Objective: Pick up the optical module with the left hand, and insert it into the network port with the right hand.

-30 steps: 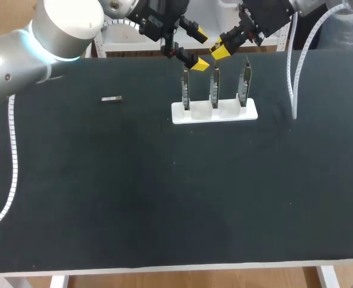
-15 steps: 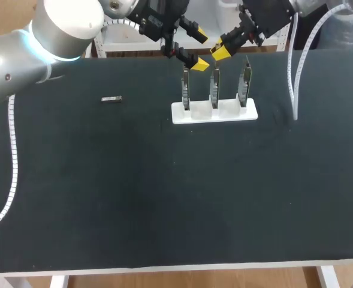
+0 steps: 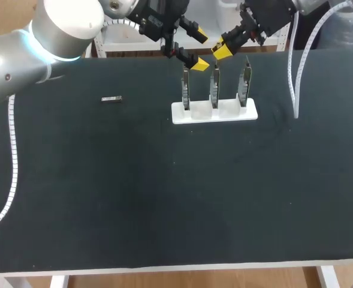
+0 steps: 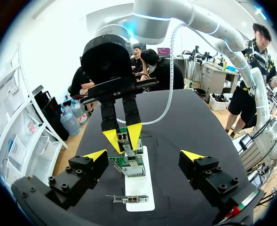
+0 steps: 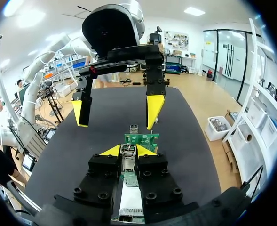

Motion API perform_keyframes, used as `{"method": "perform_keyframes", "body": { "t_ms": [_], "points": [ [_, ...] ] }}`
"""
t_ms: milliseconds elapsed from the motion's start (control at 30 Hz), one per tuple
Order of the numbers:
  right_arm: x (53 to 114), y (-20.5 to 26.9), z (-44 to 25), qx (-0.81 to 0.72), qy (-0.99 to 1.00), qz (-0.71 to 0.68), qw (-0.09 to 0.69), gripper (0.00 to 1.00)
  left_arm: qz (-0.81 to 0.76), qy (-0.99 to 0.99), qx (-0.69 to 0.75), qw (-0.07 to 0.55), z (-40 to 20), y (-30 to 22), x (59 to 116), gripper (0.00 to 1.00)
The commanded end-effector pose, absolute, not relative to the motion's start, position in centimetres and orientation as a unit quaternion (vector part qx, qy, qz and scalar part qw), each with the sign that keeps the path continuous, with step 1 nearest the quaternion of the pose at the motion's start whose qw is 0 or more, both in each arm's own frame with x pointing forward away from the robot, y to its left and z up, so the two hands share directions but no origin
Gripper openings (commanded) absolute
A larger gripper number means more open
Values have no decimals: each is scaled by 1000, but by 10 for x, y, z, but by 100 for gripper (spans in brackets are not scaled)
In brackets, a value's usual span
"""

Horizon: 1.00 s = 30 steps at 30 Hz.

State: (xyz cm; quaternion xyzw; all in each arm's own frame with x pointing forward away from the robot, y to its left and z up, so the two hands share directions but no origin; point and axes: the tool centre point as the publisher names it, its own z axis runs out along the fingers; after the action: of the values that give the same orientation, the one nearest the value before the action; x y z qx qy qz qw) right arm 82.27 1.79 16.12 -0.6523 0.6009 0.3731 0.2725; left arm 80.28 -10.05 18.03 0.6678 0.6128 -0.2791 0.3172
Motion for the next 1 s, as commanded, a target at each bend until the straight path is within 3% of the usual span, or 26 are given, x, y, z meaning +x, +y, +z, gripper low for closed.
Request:
{"method": "perform_keyframes", "body": {
  "t_ms": [33,1000],
  "points": [
    [830,19,158,-665,581,406,235,0,-278,614,668,316,181,-101,802,100],
    [831,20,159,-668,580,404,234,0,-278,614,668,316,181,-101,802,100]
  ]
}}
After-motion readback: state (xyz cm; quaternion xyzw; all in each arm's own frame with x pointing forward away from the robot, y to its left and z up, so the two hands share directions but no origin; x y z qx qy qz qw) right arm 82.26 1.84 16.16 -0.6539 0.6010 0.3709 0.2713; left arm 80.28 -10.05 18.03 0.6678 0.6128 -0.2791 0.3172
